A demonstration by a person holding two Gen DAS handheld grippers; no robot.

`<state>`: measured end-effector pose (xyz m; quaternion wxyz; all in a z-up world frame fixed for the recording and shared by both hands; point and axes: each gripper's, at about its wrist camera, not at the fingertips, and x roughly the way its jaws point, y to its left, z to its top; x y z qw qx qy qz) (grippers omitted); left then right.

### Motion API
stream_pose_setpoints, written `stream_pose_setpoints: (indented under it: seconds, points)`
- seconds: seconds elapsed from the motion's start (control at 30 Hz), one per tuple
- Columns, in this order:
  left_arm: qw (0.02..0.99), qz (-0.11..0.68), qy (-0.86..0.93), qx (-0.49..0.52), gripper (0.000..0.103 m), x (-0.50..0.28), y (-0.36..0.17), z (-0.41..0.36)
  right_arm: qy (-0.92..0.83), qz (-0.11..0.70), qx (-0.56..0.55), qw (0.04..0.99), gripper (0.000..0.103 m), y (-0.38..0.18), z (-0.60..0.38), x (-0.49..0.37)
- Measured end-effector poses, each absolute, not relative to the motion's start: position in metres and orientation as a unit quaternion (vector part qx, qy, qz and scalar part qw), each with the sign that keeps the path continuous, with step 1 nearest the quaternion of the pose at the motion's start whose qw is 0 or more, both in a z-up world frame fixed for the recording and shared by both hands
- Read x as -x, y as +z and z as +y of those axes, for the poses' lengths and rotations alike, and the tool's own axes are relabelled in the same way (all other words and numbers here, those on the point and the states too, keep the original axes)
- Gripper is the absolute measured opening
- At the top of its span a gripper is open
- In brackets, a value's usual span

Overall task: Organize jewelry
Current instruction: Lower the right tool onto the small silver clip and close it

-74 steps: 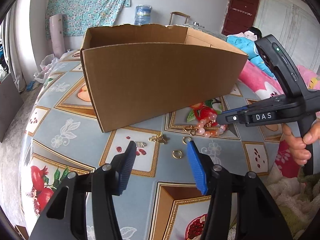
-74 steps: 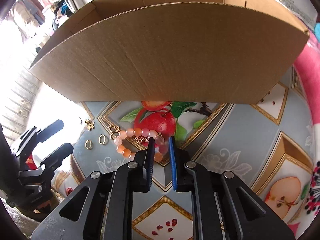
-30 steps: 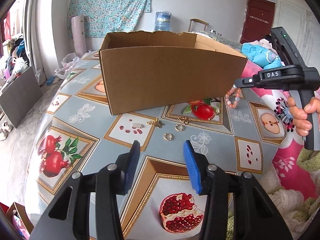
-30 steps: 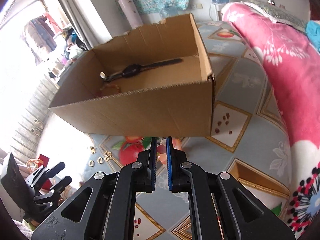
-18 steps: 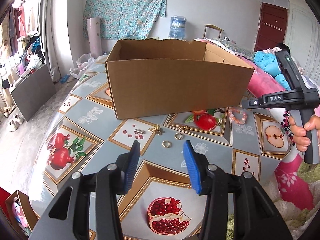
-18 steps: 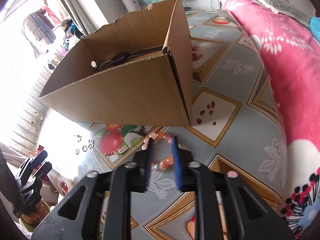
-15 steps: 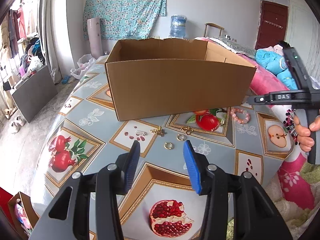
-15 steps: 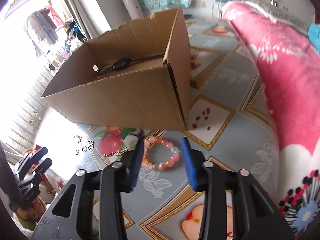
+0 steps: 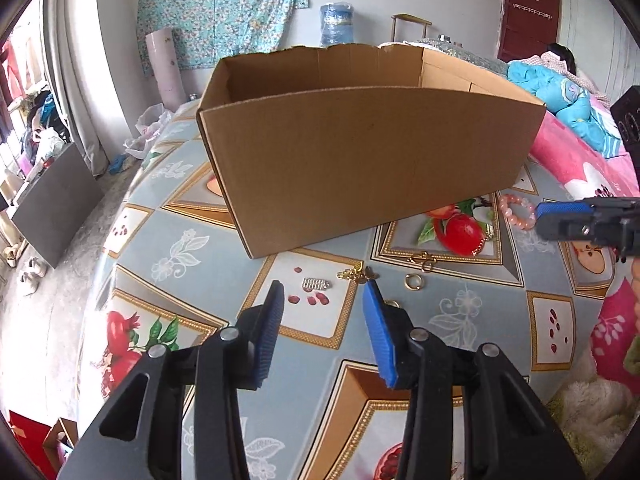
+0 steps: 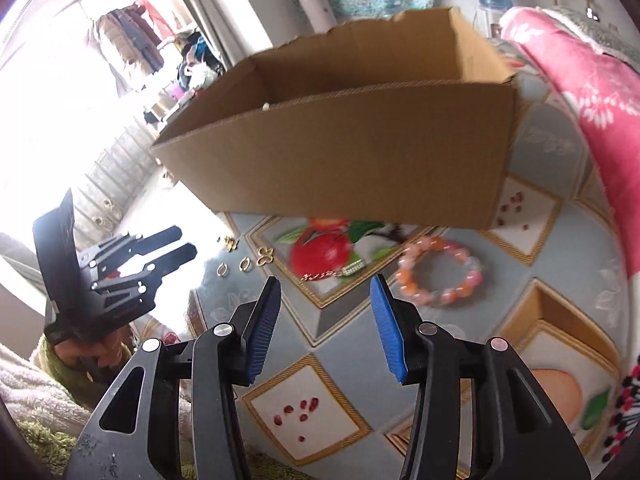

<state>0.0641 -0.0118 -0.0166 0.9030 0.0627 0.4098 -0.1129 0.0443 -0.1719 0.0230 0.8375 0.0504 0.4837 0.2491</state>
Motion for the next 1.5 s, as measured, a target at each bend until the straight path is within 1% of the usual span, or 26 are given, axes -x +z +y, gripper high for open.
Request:
stream_pose_setpoints:
  seconds: [0.13, 0.27, 0.4, 0.53, 0.67, 0.73, 0.77, 0.8, 1.23, 1.5]
  points:
    - [0.901, 0.412, -0.125, -0.053, 0.040, -0.068, -0.020, -0.008, 0.219, 0.493, 0.000, 0.842, 0.045, 0.012, -0.153, -0.054]
    - [0.901, 0.411, -0.135, -0.046, 0.039, -0.071, -0.021, -0.004, 0.203, 0.490, 0.037, 0.847, 0.043, 0.010, -0.143, -0.062]
    - [0.900, 0.410, -0.144, -0.041, 0.039, -0.073, -0.023, -0.001, 0.202, 0.490, 0.078, 0.844, 0.036, 0.004, -0.134, -0.066]
    - [0.900, 0.408, -0.147, -0.040, 0.039, -0.074, -0.023, 0.002, 0.216, 0.485, 0.121, 0.839, 0.034, 0.000, -0.125, -0.070]
    - [0.900, 0.409, -0.144, -0.037, 0.039, -0.074, -0.023, 0.005, 0.236, 0.490, 0.134, 0.828, 0.022, 0.000, -0.119, -0.072]
    - [0.900, 0.409, -0.143, -0.036, 0.039, -0.073, -0.023, 0.006, 0.235, 0.489, 0.143, 0.828, 0.021, -0.001, -0.116, -0.071]
    - [0.901, 0.409, -0.143, -0.035, 0.039, -0.072, -0.023, 0.006, 0.235, 0.490, 0.141, 0.828, 0.017, -0.002, -0.113, -0.070]
    - [0.901, 0.409, -0.143, -0.035, 0.039, -0.072, -0.023, 0.006, 0.234, 0.490, 0.138, 0.828, 0.016, -0.002, -0.113, -0.069]
    - [0.895, 0.418, -0.152, -0.031, 0.039, -0.081, -0.022, 0.001, 0.214, 0.492, 0.087, 0.839, 0.016, -0.001, -0.133, -0.048]
    - [0.889, 0.432, -0.139, -0.057, 0.039, -0.095, -0.029, -0.004, 0.220, 0.491, 0.083, 0.839, 0.016, 0.002, -0.143, -0.056]
